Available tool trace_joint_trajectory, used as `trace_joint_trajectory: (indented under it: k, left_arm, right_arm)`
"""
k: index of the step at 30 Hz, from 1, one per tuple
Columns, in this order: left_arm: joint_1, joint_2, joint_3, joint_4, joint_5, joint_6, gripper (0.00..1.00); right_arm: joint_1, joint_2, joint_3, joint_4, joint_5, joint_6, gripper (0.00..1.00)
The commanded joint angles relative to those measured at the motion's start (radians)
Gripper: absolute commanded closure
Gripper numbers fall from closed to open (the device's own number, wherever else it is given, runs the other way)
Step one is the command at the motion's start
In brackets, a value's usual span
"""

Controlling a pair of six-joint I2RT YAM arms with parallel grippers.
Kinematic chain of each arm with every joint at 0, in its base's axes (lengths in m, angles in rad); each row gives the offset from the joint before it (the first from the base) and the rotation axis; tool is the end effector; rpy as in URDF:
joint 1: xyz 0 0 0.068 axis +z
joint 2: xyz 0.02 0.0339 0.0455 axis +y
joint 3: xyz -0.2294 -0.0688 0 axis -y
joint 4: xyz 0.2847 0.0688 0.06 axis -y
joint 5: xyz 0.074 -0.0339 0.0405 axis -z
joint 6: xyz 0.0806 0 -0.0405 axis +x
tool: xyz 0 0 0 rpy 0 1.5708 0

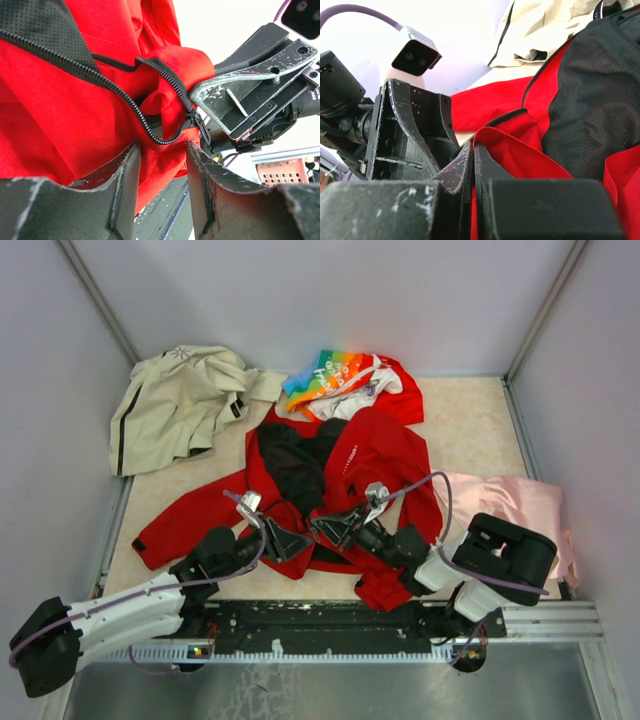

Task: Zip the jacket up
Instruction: Insert the zipper into the jacket.

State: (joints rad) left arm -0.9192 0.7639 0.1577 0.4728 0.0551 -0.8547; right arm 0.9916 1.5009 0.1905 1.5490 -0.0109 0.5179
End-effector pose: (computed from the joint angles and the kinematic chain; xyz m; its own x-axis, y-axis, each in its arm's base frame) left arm 0.1636 -0.2218 0.1387 -0.6768 -0.3546 -0.6451 0.4820 0.4488 -0.7525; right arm 0.1555 0.2394 0.1192 -0.3048 0.4384 -0.8455 -0.7962 0.3699 0.4788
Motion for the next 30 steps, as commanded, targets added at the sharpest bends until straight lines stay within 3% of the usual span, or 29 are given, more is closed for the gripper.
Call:
trace_joint_trajectory:
  k: [1,10,19,24,30]
  left_arm:
    - [0.007,-0.028,-0.041,0.101,-0.024,-0.061,0.52]
    - [0.016,-0.065,-0.073,0.143,-0.046,-0.103,0.49]
    - [0.030,0.019,-0.072,0.236,-0.014,-0.128,0.52]
    - [0.038,0.058,-0.074,0.276,-0.001,-0.138,0.61]
    - [0.043,0.066,-0.079,0.285,0.008,-0.132,0.81]
  right_arm:
    - [0.000,0.003,0.001,0.175,0.010,-0.009,1.00]
    - [0.005,0.008,0.001,0.175,0.013,-0.013,1.00]
    - [0.009,0.016,0.004,0.175,0.011,-0.013,1.00]
    - [0.012,0.022,0.003,0.175,0.010,-0.013,1.00]
    - [0.017,0.027,0.004,0.175,0.008,-0.012,1.00]
